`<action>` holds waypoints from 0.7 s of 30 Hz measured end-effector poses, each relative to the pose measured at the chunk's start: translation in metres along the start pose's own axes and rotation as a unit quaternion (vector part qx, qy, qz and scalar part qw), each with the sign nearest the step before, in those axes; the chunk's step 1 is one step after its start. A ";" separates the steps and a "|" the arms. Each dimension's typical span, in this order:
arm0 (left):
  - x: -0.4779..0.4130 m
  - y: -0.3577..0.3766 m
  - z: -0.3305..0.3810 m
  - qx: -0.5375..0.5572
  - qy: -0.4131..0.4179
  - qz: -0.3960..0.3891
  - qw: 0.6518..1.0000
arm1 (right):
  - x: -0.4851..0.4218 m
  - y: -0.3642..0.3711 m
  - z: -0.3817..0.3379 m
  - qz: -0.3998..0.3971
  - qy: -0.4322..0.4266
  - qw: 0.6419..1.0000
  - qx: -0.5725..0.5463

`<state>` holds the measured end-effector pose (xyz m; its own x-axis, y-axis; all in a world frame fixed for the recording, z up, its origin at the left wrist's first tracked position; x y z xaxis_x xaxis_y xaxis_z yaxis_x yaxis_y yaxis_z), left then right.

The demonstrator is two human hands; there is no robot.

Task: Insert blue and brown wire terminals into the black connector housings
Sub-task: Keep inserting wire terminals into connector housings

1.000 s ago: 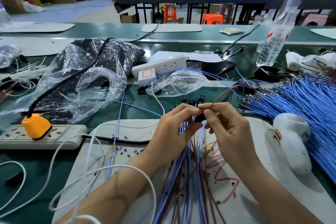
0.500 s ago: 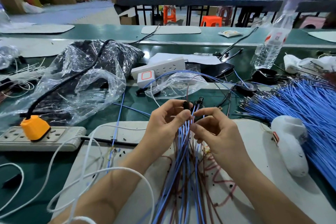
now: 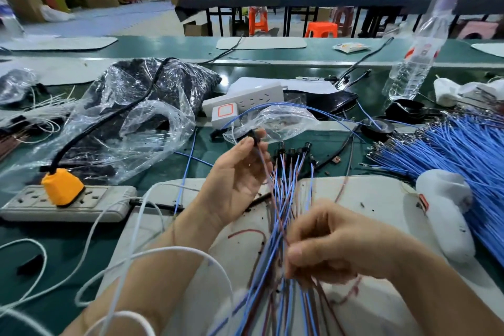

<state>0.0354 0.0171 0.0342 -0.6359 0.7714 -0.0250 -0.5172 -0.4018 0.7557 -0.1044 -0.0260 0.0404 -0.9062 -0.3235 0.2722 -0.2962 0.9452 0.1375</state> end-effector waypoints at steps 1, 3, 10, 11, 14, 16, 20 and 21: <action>-0.001 -0.002 0.002 0.025 0.001 0.016 1.000 | 0.002 0.006 0.001 -0.063 0.012 0.998 -0.002; -0.003 -0.007 0.003 0.049 0.007 0.039 0.998 | 0.004 0.013 0.002 -0.135 0.031 0.990 -0.010; 0.010 0.011 -0.016 -0.175 0.025 -0.125 0.976 | -0.009 -0.023 0.010 0.194 -0.018 0.967 -0.164; 0.012 0.012 -0.020 -0.205 0.033 -0.135 0.969 | -0.009 -0.028 0.011 0.245 -0.029 0.953 -0.177; 0.008 0.008 -0.017 -0.184 0.053 -0.079 0.978 | -0.008 -0.030 0.011 0.280 -0.028 0.948 -0.149; 0.000 -0.002 -0.008 -0.084 0.066 0.013 0.994 | -0.008 -0.020 0.012 0.201 0.027 0.975 -0.096; -0.008 -0.021 0.011 -0.013 0.131 0.119 0.984 | -0.006 -0.011 0.016 0.103 0.098 0.989 -0.046; -0.007 -0.019 0.012 -0.042 0.144 0.112 0.982 | -0.006 -0.014 0.016 0.123 0.098 0.986 -0.046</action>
<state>0.0560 0.0251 0.0279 -0.8681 0.4930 -0.0576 -0.3839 -0.5933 0.7075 -0.0999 -0.0365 0.0216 -0.8689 -0.0960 0.4856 -0.0376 0.9910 0.1286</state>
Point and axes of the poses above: each hand's wrist, its own x-axis away from the middle knuckle, its own y-axis out of the palm, z = x × y, the point moved 5 cm from there along -x, towards the middle knuckle, and after that the axes turned 6 degrees about y, right-handed, at the moved point
